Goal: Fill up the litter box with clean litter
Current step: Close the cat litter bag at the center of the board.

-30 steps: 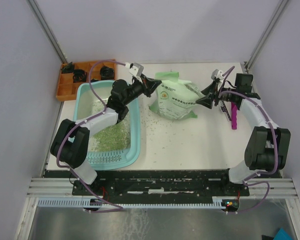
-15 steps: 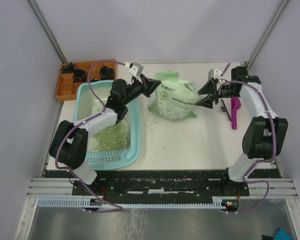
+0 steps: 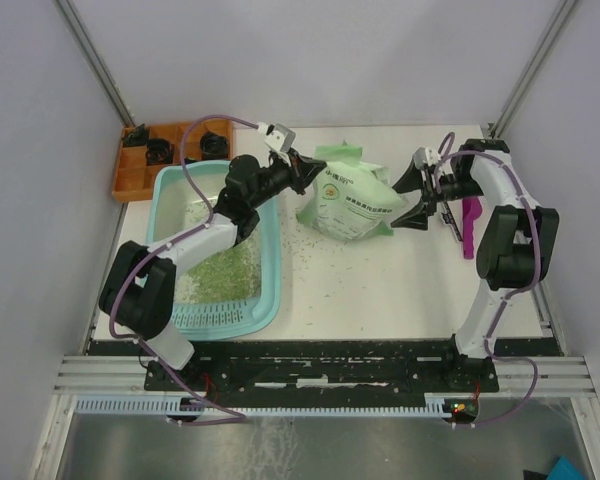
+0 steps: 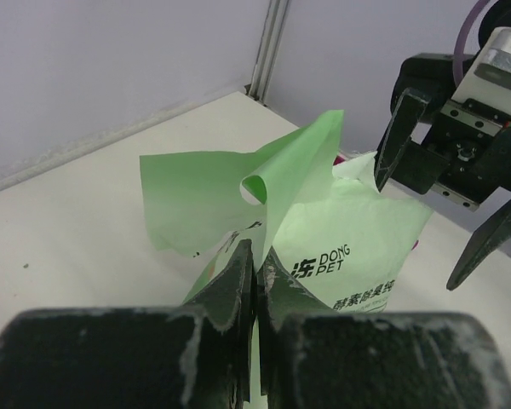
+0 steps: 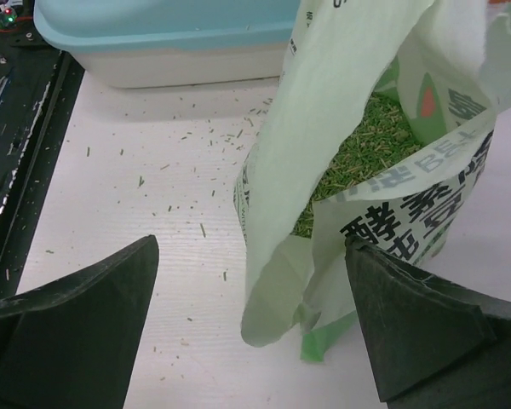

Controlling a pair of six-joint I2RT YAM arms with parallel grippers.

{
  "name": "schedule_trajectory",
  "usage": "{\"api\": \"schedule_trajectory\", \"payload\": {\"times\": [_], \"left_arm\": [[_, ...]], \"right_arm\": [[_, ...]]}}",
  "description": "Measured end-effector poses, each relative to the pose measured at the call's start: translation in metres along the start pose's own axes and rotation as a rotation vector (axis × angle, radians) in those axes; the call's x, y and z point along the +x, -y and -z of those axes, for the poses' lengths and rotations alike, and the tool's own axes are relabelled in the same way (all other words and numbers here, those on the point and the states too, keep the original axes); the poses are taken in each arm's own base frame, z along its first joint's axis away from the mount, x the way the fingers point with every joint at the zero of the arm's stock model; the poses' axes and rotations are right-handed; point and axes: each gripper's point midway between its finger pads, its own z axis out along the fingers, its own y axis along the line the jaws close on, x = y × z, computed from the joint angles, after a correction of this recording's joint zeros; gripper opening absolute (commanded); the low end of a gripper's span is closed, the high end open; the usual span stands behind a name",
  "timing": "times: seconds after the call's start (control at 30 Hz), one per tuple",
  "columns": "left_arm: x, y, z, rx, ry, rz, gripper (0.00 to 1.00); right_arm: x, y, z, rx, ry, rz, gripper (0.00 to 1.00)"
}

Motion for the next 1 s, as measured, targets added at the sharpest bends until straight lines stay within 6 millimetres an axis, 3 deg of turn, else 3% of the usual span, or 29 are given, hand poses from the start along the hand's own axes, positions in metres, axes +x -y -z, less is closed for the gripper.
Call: {"api": "schedule_trajectory", "payload": {"times": [0.1, 0.23, 0.3, 0.43, 0.57, 0.8, 1.0], "left_arm": [[0.001, 0.003, -0.003, 0.0, -0.015, -0.031, 0.03], [0.001, 0.005, -0.005, -0.003, -0.023, -0.056, 0.03], [0.001, 0.006, -0.006, -0.006, -0.022, -0.063, 0.03], [0.001, 0.006, -0.007, -0.016, -0.02, -0.075, 0.03], [0.0, 0.005, -0.007, -0.023, -0.017, -0.084, 0.03], [-0.001, 0.001, -0.006, -0.047, -0.011, -0.099, 0.03], [-0.002, -0.002, -0.005, -0.062, -0.009, -0.107, 0.03]], "right_arm": [[0.002, 0.008, 0.007, 0.032, -0.032, -0.054, 0.99], [0.035, 0.022, 0.016, 0.192, -0.158, -0.117, 0.99], [0.039, 0.027, 0.016, 0.259, -0.181, -0.179, 0.99], [0.027, 0.056, 0.006, 0.339, -0.142, -0.175, 0.99], [0.022, 0.071, -0.006, 0.389, -0.058, -0.217, 0.99], [-0.006, 0.08, -0.015, 0.376, 0.121, -0.202, 1.0], [-0.014, 0.074, -0.018, 0.351, 0.194, -0.203, 0.85]]}}
